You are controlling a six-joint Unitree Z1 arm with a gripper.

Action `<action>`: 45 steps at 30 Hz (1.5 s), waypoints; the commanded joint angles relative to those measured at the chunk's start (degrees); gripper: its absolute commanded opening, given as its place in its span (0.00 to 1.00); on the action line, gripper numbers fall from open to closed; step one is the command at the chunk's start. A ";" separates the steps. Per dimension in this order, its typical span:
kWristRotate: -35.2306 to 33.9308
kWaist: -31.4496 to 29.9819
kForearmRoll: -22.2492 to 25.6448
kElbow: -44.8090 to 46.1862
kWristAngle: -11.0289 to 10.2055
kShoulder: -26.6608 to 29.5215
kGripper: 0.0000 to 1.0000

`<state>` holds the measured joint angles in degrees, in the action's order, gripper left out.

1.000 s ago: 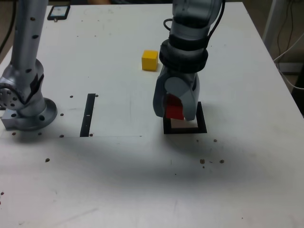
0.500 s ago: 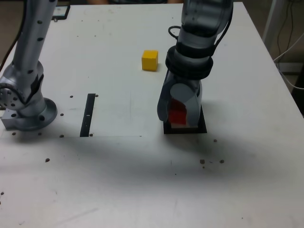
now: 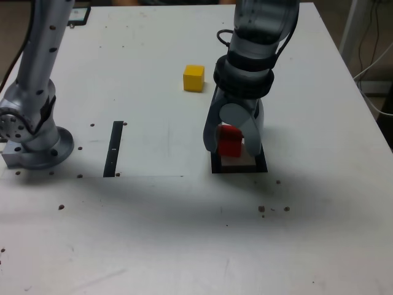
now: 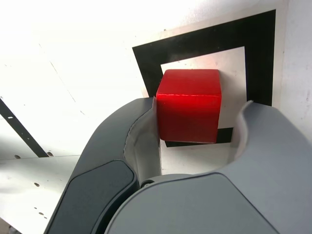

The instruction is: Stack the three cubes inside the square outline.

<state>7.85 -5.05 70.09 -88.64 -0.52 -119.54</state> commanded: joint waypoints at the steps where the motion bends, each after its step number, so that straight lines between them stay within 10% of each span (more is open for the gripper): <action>1: 0.28 0.13 -0.08 0.10 0.21 -0.14 0.81; 13: 0.78 2.94 0.63 2.18 -0.47 6.61 0.99; 22: 9.53 18.20 3.41 3.70 -3.68 14.91 0.99; 30: 16.37 27.83 3.44 2.44 -9.30 14.00 1.00; 45: 26.10 37.05 2.35 4.09 -9.76 5.74 0.99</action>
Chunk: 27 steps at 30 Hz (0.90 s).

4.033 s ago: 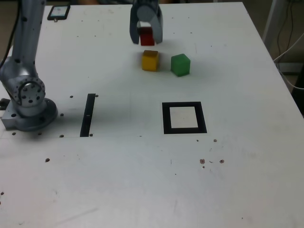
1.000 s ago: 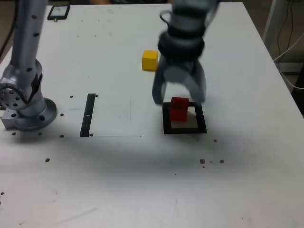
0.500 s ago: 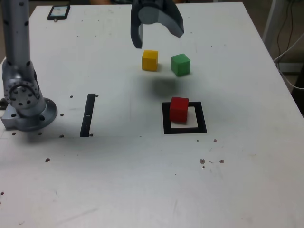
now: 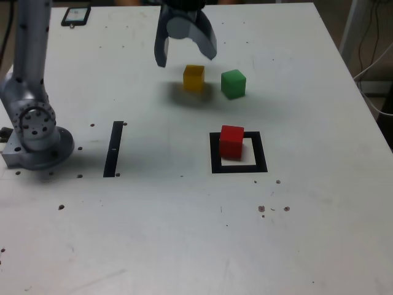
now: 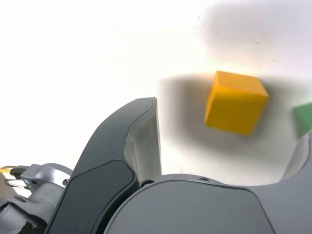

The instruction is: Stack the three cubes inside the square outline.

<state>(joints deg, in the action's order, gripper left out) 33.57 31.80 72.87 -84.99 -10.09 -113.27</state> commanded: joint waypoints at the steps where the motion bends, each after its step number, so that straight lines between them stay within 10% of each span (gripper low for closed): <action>1: 0.62 0.26 -0.81 0.78 -0.20 -0.86 0.99; 14: 3.07 0.36 -7.00 4.22 2.38 -5.10 0.95; 27: 3.09 0.36 -8.67 2.99 0.15 -4.86 0.59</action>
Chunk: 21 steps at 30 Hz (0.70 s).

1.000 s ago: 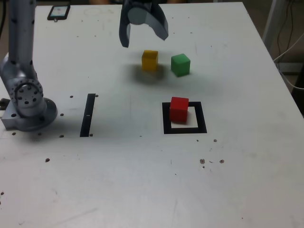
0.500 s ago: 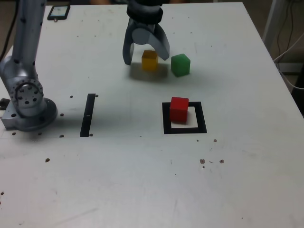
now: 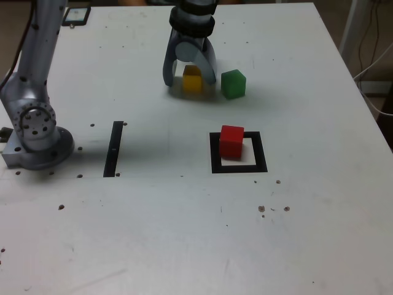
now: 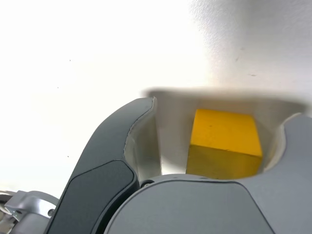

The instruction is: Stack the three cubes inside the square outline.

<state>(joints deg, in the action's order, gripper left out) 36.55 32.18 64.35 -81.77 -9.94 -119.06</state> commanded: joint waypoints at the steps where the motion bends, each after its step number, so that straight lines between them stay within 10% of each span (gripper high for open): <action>1: 0.14 -0.01 -0.29 -0.26 0.05 1.29 0.57; 21: 2.90 -0.01 -3.26 1.59 3.83 2.59 0.30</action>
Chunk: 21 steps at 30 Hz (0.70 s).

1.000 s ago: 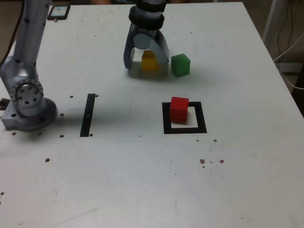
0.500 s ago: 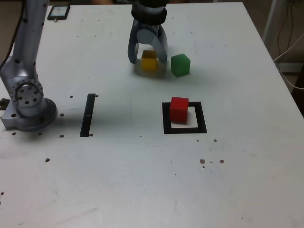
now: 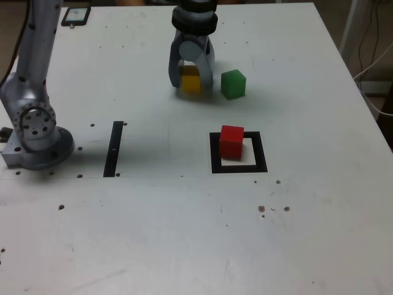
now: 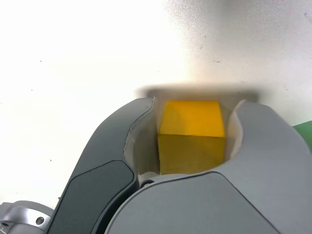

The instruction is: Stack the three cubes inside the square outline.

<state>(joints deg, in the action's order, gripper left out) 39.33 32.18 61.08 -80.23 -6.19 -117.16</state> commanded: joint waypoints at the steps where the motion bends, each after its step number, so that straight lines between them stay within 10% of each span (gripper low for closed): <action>1: 0.14 -0.01 0.03 0.00 0.11 0.88 0.28; 21: -8.79 -13.77 16.09 -11.16 3.44 10.28 0.16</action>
<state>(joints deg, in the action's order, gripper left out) 32.23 21.44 76.29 -90.73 -2.82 -108.24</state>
